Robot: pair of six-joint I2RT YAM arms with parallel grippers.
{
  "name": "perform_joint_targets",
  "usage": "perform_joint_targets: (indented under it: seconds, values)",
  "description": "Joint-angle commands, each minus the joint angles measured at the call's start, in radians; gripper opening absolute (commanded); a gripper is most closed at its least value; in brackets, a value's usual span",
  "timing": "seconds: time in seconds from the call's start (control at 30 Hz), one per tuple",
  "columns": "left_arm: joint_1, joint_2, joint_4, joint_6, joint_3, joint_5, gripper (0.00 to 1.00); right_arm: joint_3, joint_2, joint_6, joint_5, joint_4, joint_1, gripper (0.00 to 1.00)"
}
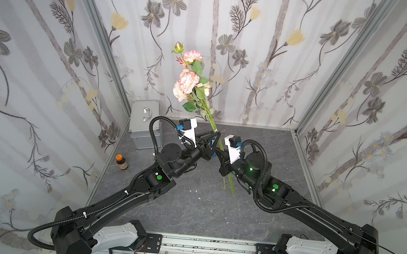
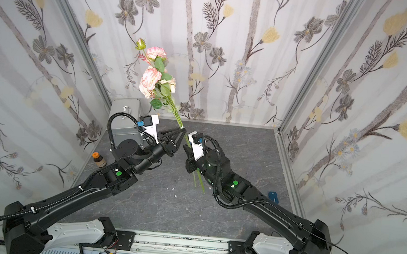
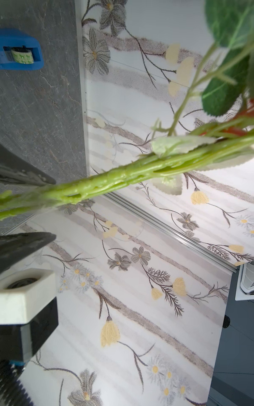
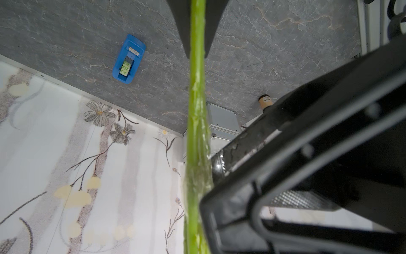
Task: Wrap bouquets with tape
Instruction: Wrap the tape around the bouquet.
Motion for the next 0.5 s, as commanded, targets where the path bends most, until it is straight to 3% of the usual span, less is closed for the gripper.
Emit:
perform_joint_targets:
  seconds: [0.0, 0.47]
  values:
    - [0.001, 0.006, -0.034, -0.026, 0.022, -0.024, 0.35, 0.015, 0.008, -0.016, 0.060, 0.022, 0.003, 0.00]
    - [0.001, 0.034, -0.113, -0.064, 0.064, -0.077, 0.41, 0.027, 0.027, -0.042, 0.120, 0.021, 0.032, 0.00]
